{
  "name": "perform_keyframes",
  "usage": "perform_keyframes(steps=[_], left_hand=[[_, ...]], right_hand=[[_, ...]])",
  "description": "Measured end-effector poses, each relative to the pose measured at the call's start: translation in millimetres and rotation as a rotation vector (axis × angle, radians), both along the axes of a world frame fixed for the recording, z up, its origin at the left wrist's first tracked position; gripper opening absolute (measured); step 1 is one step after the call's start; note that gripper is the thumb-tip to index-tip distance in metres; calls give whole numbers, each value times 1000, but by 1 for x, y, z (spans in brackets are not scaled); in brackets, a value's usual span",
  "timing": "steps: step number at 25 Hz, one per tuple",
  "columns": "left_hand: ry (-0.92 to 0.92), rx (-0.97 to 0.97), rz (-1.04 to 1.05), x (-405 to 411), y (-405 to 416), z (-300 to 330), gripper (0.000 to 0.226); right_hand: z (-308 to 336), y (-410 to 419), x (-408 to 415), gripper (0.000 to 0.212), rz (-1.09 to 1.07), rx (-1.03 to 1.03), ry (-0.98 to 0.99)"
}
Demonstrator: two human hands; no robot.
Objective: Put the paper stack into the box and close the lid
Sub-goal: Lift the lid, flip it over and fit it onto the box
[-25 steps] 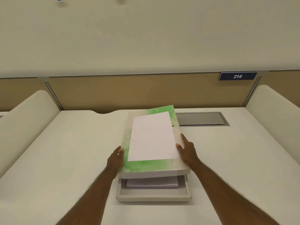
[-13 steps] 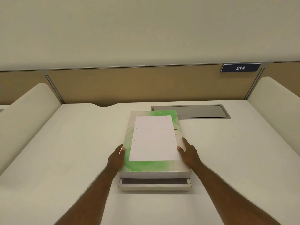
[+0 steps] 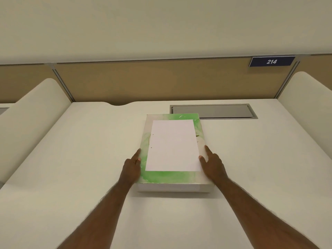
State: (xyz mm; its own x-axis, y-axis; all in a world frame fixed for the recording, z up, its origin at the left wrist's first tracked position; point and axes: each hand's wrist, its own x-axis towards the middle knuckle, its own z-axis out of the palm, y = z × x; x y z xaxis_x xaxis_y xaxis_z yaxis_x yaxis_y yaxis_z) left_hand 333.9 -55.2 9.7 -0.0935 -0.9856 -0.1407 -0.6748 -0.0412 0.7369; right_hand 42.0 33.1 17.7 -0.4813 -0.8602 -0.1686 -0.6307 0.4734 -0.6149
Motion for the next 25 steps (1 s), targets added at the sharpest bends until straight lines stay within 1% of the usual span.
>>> perform_keyframes(steps=[4,7,9,11,15,19,25], left_hand=[[-83,52,-50,0,7,-7,51],[-185,124,-99,0,7,-8,62],[-250,143,-94,-2,4,-7,68],[-320,110,-126,-6,0,-1,68],[-448,71,-274,-14,-23,8,69],[-468,98,-313,-22,-51,11,70],[-460,95,-324,-19,-62,10,70]], right_hand=[[-4,9,5,59,33,12,47],[-2,6,7,57,101,55,158],[0,-1,8,59,150,86,245],[1,-13,10,61,207,104,297],[0,-38,10,67,291,156,362],[-2,-56,2,67,275,169,392],[-1,-66,2,66,255,185,332]])
